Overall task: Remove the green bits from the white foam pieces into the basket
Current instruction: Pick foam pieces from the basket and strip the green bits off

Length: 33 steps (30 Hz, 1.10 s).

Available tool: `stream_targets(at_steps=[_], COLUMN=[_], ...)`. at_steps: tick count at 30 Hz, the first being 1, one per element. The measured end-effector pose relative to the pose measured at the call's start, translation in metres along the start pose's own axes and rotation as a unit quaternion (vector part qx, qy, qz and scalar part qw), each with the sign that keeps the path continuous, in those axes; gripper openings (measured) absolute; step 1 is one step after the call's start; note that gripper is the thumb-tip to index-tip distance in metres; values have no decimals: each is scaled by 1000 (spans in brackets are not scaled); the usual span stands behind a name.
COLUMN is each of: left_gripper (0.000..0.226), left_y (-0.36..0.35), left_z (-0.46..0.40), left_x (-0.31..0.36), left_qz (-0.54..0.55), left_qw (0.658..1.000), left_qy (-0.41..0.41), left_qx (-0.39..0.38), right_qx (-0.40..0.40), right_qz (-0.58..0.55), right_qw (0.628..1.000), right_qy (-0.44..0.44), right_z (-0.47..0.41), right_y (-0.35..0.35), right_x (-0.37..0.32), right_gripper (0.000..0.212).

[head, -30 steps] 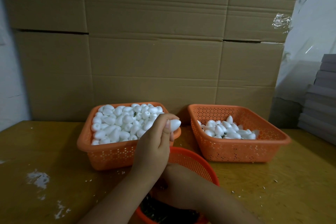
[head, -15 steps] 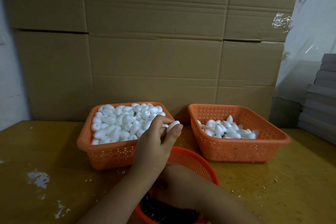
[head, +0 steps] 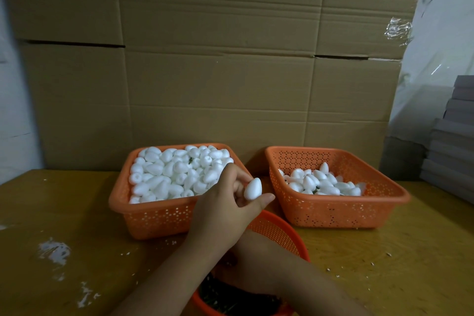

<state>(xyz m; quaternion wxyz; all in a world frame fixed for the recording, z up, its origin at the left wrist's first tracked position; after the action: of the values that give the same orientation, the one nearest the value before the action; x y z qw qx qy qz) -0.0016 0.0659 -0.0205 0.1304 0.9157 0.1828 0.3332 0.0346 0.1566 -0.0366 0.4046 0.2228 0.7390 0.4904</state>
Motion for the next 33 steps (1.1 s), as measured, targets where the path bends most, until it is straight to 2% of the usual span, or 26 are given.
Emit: stream_targets(at_steps=[7, 12, 24, 29, 33], left_gripper=[19, 25, 32, 20, 19], left_y=[2, 1, -1, -1, -1], left_z=[0, -1, 1, 1, 2], left_x=[3, 5, 4, 5, 4], left_qz=[-47, -86, -70, -54, -41], left_qw=[998, 994, 995, 996, 998], left_qy=[-44, -58, -62, -64, -44], left_qx=[-19, -28, -34, -29, -34], right_qx=[7, 8, 11, 3, -3], right_qz=[17, 20, 33, 32, 22], right_qw=[1000, 999, 999, 999, 1000], right_qy=[17, 27, 22, 17, 7], right_z=[0, 1, -1, -1, -1], right_y=[0, 0, -3, -3, -2], right_x=[-1, -1, 1, 1, 3], right_gripper=[37, 38, 39, 38, 35])
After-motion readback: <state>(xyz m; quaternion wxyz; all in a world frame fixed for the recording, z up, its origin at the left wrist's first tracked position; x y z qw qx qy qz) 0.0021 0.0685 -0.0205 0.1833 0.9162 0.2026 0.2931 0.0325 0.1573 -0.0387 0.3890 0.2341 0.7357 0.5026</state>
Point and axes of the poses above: each hand's wrist, its own z-axis away from the middle knuckle, its own y-axis out of the back of the hand, x = y × z, the point moved 2 cm from there along -z, towards the middle knuckle, and after that the axes turned 6 degrees about -y, right-handed, at the moved point
